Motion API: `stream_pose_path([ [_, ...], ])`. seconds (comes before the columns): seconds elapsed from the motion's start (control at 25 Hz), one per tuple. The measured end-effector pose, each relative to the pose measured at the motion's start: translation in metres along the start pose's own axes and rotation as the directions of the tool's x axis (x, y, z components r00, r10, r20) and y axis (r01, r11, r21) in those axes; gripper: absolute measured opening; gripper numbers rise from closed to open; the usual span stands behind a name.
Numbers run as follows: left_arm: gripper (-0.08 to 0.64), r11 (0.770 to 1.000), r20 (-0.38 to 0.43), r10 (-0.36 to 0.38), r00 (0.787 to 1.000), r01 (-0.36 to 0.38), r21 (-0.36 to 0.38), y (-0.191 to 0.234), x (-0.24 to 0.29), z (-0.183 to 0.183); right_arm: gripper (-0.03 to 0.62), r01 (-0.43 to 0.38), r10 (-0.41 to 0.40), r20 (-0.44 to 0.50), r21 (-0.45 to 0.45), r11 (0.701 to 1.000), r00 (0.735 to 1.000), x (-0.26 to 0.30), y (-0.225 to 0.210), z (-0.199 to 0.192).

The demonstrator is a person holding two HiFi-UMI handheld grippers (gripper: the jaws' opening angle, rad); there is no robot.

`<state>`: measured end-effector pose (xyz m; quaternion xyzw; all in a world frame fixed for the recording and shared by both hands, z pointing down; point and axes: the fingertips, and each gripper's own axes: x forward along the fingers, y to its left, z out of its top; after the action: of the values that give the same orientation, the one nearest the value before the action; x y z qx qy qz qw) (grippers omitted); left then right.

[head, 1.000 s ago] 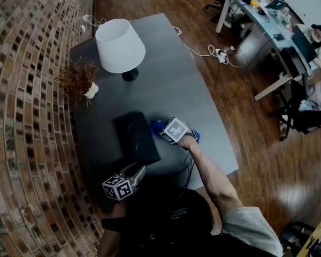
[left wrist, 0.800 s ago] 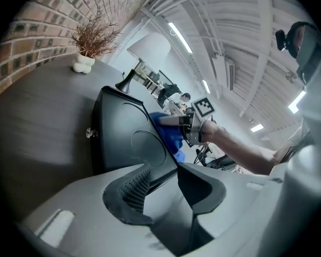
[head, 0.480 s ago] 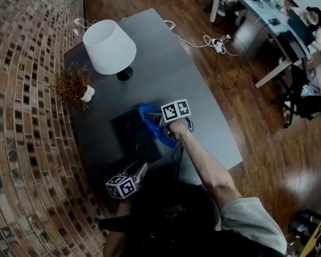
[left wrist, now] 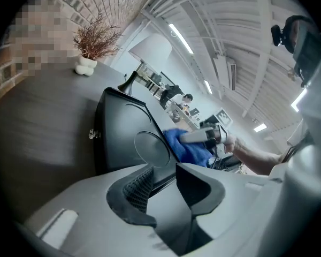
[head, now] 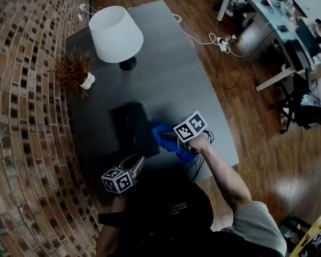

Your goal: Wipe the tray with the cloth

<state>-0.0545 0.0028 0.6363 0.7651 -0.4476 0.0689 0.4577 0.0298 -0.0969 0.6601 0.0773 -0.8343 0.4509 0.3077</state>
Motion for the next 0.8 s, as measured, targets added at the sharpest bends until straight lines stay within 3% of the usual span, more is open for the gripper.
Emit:
stream_pose_path([
  [0.08,0.129,1.0,0.006,-0.001,1.0,0.001,-0.002,0.001,-0.001,0.001,0.137,0.062,-0.068,0.185,0.038,0.997,0.98,-0.002,-0.026,0.067],
  [0.16,0.129,1.0,0.007,-0.003,1.0,0.003,-0.006,0.001,-0.001,0.0,0.137,0.085,-0.119,0.317,0.119,0.989,0.941,0.007,-0.05,0.124],
  [0.2,0.129,1.0,0.007,-0.004,1.0,0.004,-0.008,0.001,-0.001,-0.001,0.137,0.097,-0.144,0.337,0.152,0.984,0.93,0.017,-0.061,0.14],
  [0.28,0.129,1.0,0.005,-0.008,1.0,0.008,-0.01,-0.002,0.0,-0.002,0.137,0.133,-0.184,0.287,0.188,0.973,0.94,0.042,-0.077,0.145],
  [0.36,0.129,1.0,0.0,-0.01,1.0,0.01,-0.007,-0.005,0.001,-0.004,0.137,0.142,-0.19,0.223,0.211,0.967,0.956,0.057,-0.081,0.126],
  [0.6,0.126,1.0,0.013,0.006,1.0,-0.006,0.004,-0.001,0.001,-0.001,0.136,0.01,-0.065,0.171,0.304,0.952,0.983,0.041,-0.039,0.024],
  [0.8,0.126,1.0,0.033,0.022,0.999,-0.022,0.0,0.001,0.001,0.0,0.135,0.022,-0.052,0.086,0.315,0.949,0.995,0.028,0.0,-0.066],
])
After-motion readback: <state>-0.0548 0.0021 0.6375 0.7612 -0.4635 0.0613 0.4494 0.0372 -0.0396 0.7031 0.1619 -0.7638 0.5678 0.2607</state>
